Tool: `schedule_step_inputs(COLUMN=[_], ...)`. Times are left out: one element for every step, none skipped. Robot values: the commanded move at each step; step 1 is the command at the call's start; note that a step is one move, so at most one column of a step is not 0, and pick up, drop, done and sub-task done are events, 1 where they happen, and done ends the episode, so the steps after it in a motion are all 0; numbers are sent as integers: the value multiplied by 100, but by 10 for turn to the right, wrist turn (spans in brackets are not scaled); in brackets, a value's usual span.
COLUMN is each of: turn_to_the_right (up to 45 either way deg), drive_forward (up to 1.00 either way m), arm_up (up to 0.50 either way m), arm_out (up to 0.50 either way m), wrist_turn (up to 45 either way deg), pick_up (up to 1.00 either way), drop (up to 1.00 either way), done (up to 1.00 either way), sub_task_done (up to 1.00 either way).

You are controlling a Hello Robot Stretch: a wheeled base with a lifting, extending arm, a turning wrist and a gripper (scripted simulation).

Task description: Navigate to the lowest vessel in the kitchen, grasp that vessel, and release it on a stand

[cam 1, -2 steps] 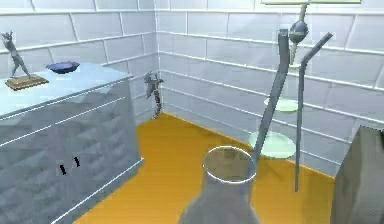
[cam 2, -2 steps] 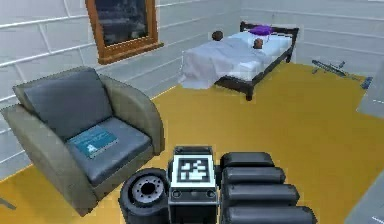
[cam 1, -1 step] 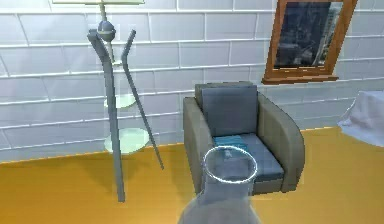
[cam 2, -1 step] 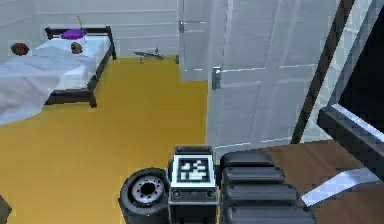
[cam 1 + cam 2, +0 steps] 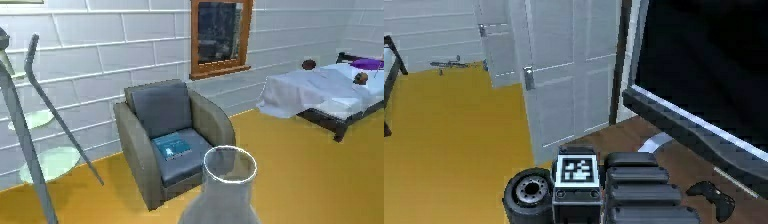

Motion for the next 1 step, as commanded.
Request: schedule_step_inputs(turn_to_the_right=[-450], drive_forward=[0], arm_up=[0], arm_out=[0], wrist_turn=[0], pick_up=[0], drop=[0], done=[0], sub_task_done=[0])
